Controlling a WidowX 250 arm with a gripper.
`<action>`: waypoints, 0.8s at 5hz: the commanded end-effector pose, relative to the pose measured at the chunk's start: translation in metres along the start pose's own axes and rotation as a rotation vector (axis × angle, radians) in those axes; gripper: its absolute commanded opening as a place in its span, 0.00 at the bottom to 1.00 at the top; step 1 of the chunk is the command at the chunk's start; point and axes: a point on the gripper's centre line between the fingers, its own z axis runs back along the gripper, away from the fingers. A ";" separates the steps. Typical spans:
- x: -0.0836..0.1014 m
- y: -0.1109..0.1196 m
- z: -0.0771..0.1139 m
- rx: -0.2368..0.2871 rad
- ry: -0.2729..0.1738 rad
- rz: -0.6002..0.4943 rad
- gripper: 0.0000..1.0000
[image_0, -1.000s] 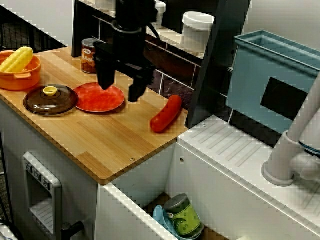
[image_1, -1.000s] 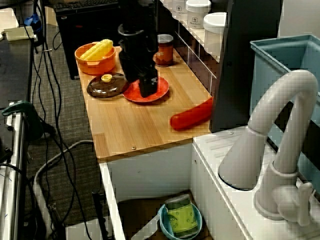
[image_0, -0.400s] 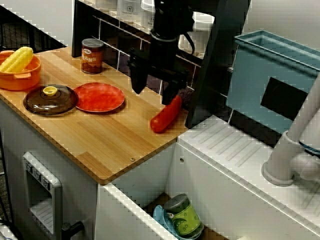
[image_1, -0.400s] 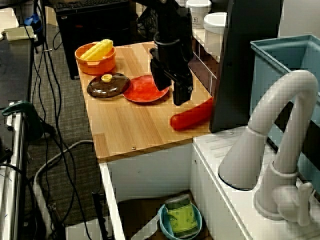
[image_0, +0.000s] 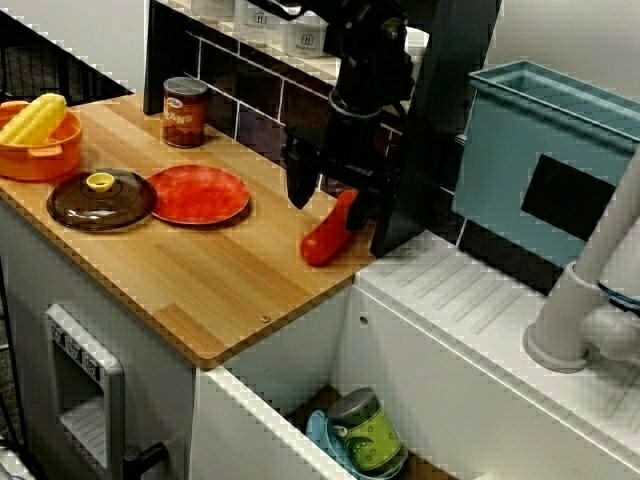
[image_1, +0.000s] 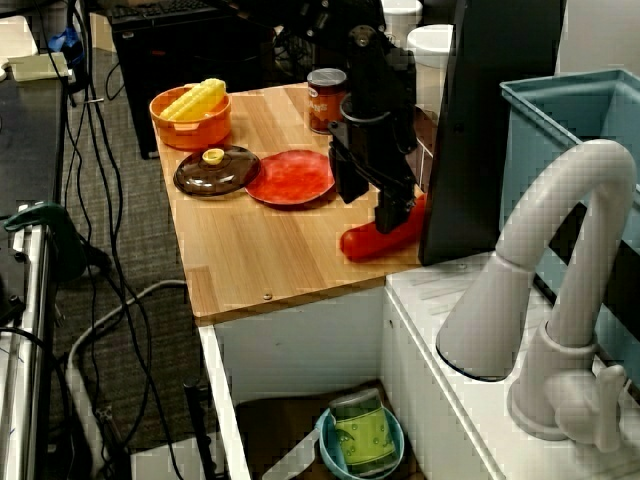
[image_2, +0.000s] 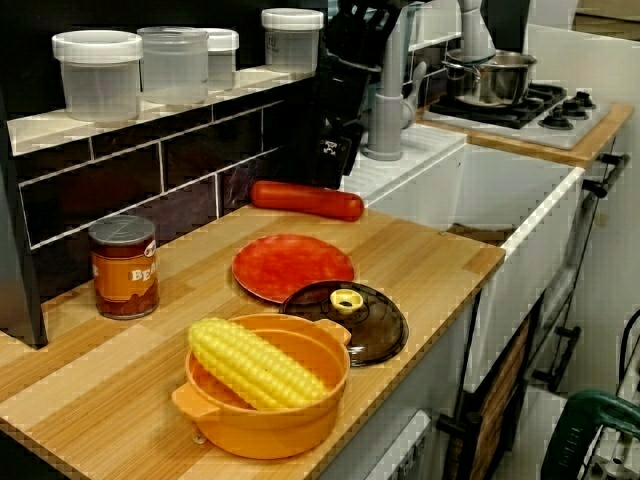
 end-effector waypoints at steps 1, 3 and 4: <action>0.019 -0.004 0.005 -0.019 -0.045 0.024 1.00; 0.025 -0.003 -0.001 -0.010 -0.031 0.025 1.00; 0.024 -0.001 -0.001 -0.007 -0.032 0.017 1.00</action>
